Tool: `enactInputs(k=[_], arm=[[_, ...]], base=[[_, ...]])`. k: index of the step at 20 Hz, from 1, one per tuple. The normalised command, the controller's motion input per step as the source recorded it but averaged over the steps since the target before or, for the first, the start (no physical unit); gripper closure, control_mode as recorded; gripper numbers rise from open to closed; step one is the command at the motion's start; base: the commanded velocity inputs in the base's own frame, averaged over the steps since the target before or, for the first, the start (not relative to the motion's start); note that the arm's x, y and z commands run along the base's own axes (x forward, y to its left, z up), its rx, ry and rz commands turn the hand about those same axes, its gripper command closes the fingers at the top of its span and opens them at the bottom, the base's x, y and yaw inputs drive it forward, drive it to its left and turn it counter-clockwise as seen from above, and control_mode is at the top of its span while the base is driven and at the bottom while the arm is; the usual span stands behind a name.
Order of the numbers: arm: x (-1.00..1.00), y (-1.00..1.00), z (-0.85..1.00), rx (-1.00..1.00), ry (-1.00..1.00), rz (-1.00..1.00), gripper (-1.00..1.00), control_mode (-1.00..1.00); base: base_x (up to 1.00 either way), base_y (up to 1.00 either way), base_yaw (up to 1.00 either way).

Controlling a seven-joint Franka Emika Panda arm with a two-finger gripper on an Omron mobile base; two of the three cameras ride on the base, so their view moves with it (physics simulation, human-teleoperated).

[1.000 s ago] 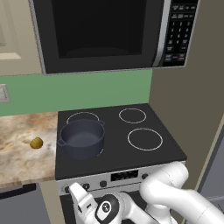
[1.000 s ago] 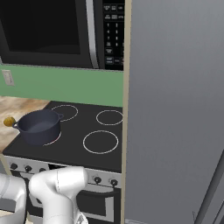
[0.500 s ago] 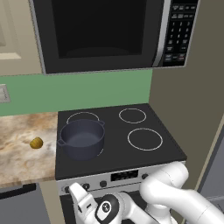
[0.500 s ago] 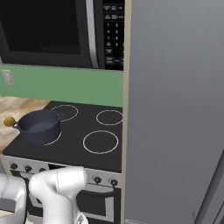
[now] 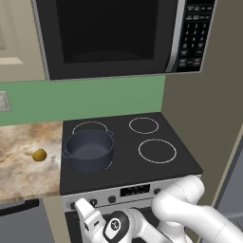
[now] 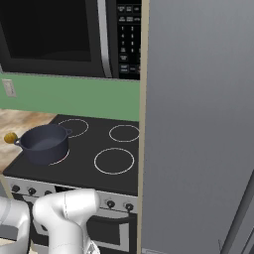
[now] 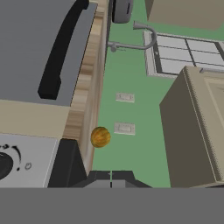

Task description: Turn on the burner for the pot on the stove. Wait thirty seconds for the pot to heat up. Then add the squash to the pot.

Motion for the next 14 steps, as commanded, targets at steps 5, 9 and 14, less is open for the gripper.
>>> enactInputs(k=[5, 9, 14], arm=[[0.0, 0.0, 0.0, 0.0, 0.0, 0.0, 1.0, -1.0], [0.0, 0.0, 0.0, 0.0, 0.0, 0.0, 1.0, -1.0], [0.0, 0.0, 0.0, 0.0, 0.0, 0.0, 1.0, -1.0]], base=[[0.0, 0.0, 0.0], [0.0, 0.0, 0.0], [0.0, 0.0, 0.0]])
